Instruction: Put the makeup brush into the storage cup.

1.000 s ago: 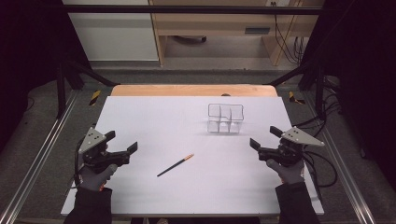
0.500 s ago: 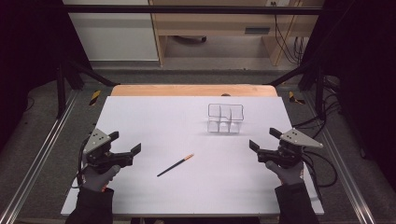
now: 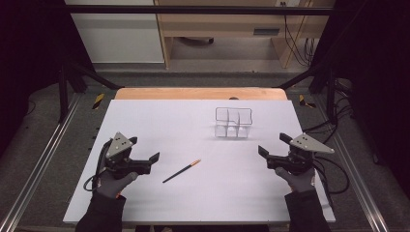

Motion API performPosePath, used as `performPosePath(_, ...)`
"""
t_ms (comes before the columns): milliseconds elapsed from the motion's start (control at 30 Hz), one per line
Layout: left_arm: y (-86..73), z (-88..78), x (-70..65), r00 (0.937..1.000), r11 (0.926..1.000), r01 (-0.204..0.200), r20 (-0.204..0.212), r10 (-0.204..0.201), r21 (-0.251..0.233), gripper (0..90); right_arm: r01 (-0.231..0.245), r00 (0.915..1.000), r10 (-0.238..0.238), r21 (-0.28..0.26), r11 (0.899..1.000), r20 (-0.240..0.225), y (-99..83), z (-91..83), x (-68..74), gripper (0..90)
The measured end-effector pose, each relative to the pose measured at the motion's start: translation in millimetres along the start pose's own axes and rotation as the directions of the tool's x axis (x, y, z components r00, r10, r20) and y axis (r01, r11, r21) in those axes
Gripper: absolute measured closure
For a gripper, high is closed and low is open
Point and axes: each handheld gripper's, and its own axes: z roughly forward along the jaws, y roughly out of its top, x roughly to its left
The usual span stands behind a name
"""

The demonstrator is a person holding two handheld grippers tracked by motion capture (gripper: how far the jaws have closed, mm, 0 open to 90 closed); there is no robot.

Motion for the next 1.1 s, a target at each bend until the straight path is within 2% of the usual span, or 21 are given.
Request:
performPosePath(233,5.2,7.2,-3.1,0.9992,0.9986,-0.036,0.020,0.036,0.040,4.2,-0.003,1.0000,0.003,0.002,1.000,0.004,0.0,-1.3,0.6,8.3)
performPosePath(500,13.2,14.1,-7.8,0.9949,0.9904,-0.096,0.038,0.093,0.099,4.6,0.002,1.0000,-0.002,0.010,1.000,-0.006,-0.7,0.5,2.6,8.4)
performPosePath(633,17.3,19.1,-11.0,0.9931,0.9872,-0.108,0.058,0.102,0.117,4.9,-0.001,1.0000,0.001,0.008,1.000,-0.008,-0.3,0.2,2.7,8.5)
performPosePath(800,19.3,28.7,-15.8,0.9883,0.9762,-0.142,0.079,0.130,0.164,5.5,0.000,0.9999,0.000,0.011,1.000,-0.010,-0.1,0.5,3.1,8.7)
performPosePath(833,19.3,28.7,-15.8,0.9883,0.9762,-0.142,0.079,0.130,0.164,5.6,0.000,0.9999,0.000,0.013,1.000,-0.012,-0.1,0.7,3.3,8.7)
performPosePath(900,20.6,34.7,-19.1,0.9849,0.9683,-0.161,0.094,0.146,0.191,5.7,-0.001,0.9999,0.002,0.014,1.000,-0.016,-0.2,1.2,3.7,8.9)
performPosePath(1100,22.7,45.3,-25.4,0.9785,0.9546,-0.192,0.120,0.168,0.228,6.3,0.003,0.9999,-0.003,0.029,1.000,-0.016,-0.8,2.7,4.6,8.8)
